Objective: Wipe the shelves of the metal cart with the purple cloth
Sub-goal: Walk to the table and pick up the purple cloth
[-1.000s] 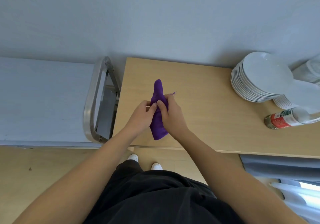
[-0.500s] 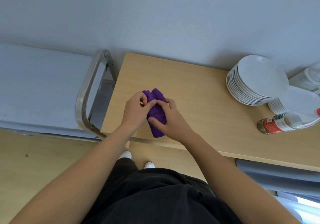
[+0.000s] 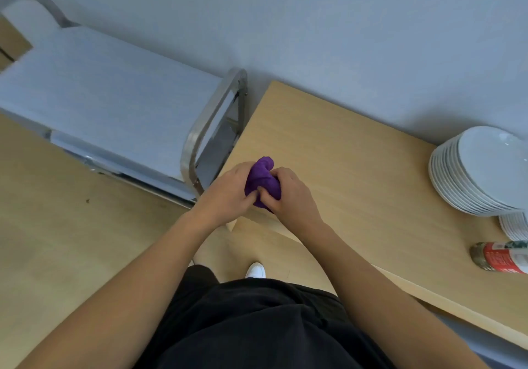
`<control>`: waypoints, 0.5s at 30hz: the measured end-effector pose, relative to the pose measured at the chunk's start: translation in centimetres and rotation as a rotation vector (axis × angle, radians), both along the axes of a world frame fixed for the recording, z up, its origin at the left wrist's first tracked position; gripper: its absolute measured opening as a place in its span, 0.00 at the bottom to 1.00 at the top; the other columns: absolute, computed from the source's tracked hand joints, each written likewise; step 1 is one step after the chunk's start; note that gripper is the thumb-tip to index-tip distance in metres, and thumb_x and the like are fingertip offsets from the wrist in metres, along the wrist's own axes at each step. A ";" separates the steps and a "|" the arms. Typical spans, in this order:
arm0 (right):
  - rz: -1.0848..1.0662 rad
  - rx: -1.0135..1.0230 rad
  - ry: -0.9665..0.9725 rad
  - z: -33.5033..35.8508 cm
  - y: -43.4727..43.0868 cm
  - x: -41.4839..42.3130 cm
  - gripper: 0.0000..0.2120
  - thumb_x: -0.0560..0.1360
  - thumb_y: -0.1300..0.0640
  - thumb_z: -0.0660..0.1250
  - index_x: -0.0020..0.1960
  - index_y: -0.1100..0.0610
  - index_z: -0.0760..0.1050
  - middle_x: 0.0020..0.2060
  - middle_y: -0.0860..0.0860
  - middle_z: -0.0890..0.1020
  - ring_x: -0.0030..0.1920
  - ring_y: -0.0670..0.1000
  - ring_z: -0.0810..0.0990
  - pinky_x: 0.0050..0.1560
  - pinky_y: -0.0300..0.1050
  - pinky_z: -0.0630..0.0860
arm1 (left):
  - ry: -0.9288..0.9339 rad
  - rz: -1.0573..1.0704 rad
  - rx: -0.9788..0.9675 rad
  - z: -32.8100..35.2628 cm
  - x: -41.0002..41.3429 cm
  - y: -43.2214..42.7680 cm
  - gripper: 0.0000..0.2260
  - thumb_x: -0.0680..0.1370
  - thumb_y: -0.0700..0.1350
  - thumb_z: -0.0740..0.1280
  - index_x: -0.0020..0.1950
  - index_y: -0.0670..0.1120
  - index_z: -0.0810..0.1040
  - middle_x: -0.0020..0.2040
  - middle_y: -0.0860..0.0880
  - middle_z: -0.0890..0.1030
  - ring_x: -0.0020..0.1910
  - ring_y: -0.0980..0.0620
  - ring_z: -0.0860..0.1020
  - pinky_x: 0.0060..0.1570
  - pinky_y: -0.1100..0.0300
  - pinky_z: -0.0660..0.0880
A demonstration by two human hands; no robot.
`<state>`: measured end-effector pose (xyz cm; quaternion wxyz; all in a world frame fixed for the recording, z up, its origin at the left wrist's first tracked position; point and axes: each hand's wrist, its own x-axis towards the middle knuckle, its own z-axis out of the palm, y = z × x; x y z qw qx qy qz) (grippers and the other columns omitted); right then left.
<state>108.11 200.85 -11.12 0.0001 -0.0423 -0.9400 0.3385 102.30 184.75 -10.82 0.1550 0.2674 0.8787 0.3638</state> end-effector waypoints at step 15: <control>0.181 0.026 0.235 1.2 -25.3 -9.4 0.23 0.76 0.48 0.67 0.68 0.54 0.71 0.75 0.59 0.59 0.75 0.61 0.60 0.73 0.52 0.62 | -0.050 0.527 0.241 2.4 -4.3 -24.5 0.05 0.78 0.40 0.65 0.51 0.48 0.70 0.39 0.50 0.79 0.35 0.53 0.78 0.36 0.53 0.76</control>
